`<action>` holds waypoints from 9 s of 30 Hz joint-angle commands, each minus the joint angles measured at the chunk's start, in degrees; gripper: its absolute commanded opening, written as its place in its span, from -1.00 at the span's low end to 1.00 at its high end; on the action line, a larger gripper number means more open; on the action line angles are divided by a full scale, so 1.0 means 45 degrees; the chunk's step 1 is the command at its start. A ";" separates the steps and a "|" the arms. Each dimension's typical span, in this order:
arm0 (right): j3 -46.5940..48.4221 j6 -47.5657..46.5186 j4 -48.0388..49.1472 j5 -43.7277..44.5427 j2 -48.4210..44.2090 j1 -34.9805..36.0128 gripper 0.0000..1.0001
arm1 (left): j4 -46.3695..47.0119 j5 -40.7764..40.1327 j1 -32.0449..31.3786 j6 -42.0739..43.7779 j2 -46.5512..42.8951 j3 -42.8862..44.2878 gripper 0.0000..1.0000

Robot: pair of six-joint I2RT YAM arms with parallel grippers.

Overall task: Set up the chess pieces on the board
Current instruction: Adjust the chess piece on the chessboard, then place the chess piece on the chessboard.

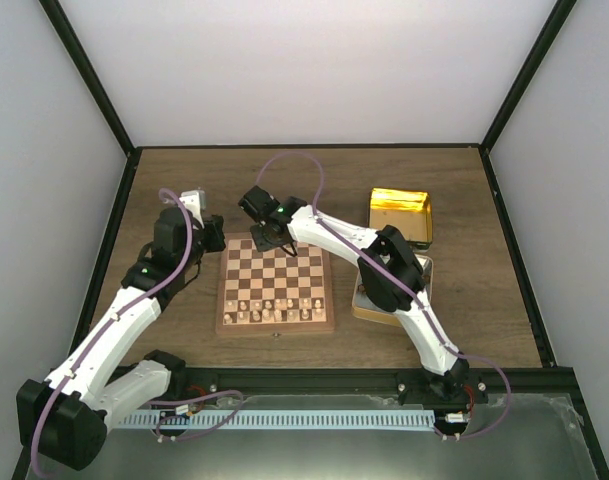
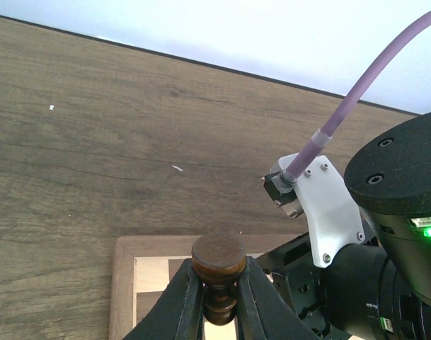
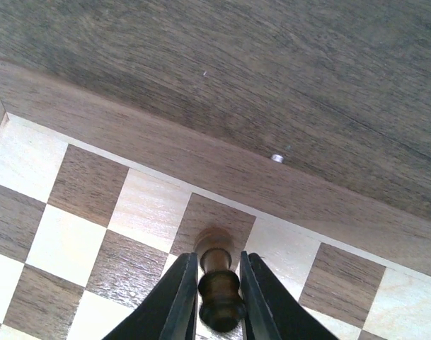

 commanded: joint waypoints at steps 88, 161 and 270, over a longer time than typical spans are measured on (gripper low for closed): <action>-0.8291 0.1375 0.7728 -1.2270 -0.8191 -0.2848 -0.22 | -0.1062 0.9992 -0.0519 0.6062 0.1961 0.1696 -0.84; -1.3135 1.1692 1.9374 -1.1893 -0.9284 -0.3008 -0.61 | 1.7430 0.8515 -0.0655 -1.0711 0.2024 -0.5010 -0.26; -1.3783 0.5747 0.9451 -0.4136 -1.1380 -0.3494 0.15 | -0.9158 0.0516 0.0360 0.4757 1.1335 0.7335 -0.52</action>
